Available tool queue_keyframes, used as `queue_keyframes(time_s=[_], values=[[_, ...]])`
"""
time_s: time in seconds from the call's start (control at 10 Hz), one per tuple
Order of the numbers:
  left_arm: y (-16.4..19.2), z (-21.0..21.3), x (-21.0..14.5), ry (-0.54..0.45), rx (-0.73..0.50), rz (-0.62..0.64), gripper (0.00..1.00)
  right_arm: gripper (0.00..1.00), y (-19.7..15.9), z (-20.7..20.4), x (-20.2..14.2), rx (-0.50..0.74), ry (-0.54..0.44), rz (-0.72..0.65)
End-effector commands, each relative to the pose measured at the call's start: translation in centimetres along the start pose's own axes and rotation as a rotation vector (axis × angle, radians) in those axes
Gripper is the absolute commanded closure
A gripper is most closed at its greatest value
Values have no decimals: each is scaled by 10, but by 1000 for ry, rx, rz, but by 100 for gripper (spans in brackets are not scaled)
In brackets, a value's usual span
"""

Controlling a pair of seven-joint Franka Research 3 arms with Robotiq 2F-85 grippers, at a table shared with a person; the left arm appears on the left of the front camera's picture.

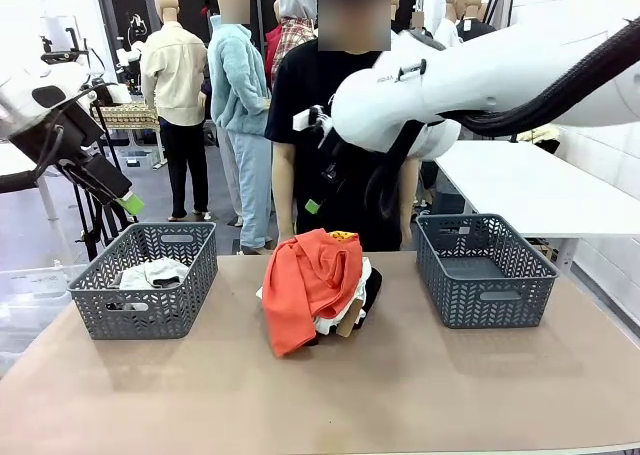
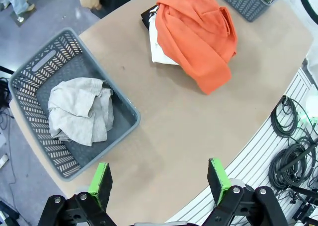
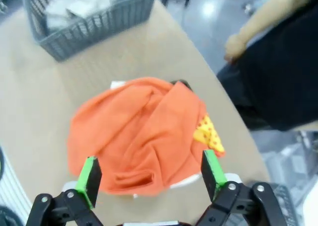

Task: Sort the tops and bottoms.
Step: Lift clothes from the center of the table with your right hand.

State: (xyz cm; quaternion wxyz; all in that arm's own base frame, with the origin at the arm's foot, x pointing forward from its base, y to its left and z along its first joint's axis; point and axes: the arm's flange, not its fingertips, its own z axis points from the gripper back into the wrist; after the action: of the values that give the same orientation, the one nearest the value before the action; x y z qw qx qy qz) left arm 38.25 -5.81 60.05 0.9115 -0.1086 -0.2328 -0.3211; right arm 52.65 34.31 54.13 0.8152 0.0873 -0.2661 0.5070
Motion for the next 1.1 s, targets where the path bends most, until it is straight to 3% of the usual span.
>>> queue_keyframes(time_s=[0.0,0.2,0.5,1.0], values=[[0,2,1,5,-3,5,0,0,-4,-4,44,12,214,35],[0,2,1,5,-3,5,0,0,-16,-37,58,39,330,57],[0,2,1,5,-3,5,0,0,-11,-82,75,74,403,66],[0,2,1,5,-3,5,0,0,-7,-144,52,88,490,3]])
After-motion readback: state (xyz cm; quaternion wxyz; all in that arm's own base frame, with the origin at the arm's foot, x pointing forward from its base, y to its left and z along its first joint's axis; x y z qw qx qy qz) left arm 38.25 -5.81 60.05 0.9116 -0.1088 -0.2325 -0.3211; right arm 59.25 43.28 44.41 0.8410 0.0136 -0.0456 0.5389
